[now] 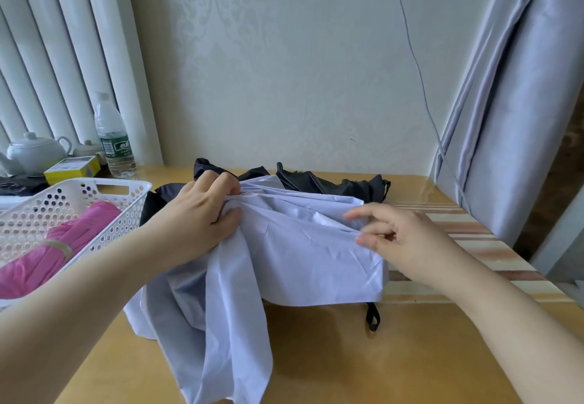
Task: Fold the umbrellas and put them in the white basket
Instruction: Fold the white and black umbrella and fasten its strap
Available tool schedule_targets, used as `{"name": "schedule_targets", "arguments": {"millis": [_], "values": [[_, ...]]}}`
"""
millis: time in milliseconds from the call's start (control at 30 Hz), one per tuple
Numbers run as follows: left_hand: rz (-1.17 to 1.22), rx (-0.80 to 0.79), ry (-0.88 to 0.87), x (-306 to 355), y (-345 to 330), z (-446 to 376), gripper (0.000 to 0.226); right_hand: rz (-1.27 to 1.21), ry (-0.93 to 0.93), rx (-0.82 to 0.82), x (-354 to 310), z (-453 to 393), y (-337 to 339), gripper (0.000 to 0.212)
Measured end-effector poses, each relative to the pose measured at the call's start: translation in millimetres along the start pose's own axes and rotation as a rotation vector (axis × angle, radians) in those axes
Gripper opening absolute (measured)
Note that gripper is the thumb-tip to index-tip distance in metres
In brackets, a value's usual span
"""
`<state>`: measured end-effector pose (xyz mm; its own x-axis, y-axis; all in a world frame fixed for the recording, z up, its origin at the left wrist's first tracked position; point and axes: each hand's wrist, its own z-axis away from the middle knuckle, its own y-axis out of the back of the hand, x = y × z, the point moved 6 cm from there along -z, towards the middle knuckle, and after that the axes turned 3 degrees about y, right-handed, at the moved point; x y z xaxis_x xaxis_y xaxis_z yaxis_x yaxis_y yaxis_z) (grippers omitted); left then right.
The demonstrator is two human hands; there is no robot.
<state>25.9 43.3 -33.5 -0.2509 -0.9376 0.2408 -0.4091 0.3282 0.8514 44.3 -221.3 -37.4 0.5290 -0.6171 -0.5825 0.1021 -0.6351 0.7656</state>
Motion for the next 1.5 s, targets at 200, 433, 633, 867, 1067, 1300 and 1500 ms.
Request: {"name": "schedule_targets", "arguments": {"millis": [200,433,633,867,1067,1300,1500], "values": [[-0.049,-0.009,-0.097,12,-7,3,0.028,0.054,0.079,-0.022,-34,-13,-15,0.024],[-0.083,0.030,-0.222,35,-10,6,0.023,0.040,0.183,-0.037,-64,-48,-44,0.020],[-0.083,0.007,-0.273,39,-11,5,0.023,-0.019,0.155,0.064,-66,-61,-42,0.019],[-0.024,0.002,-0.292,48,-13,4,0.027,-0.219,0.060,0.006,-68,-69,-49,0.016],[-0.014,-0.012,-0.268,44,-15,1,0.030,-0.267,-0.031,-0.168,-65,-67,-53,0.013],[-0.041,-0.038,-0.198,34,-18,-6,0.034,-0.258,0.028,-0.101,-61,-56,-51,0.029],[-0.066,-0.006,-0.176,30,-14,-11,0.057,-0.028,0.172,-0.089,-74,-40,-45,0.023]]}}
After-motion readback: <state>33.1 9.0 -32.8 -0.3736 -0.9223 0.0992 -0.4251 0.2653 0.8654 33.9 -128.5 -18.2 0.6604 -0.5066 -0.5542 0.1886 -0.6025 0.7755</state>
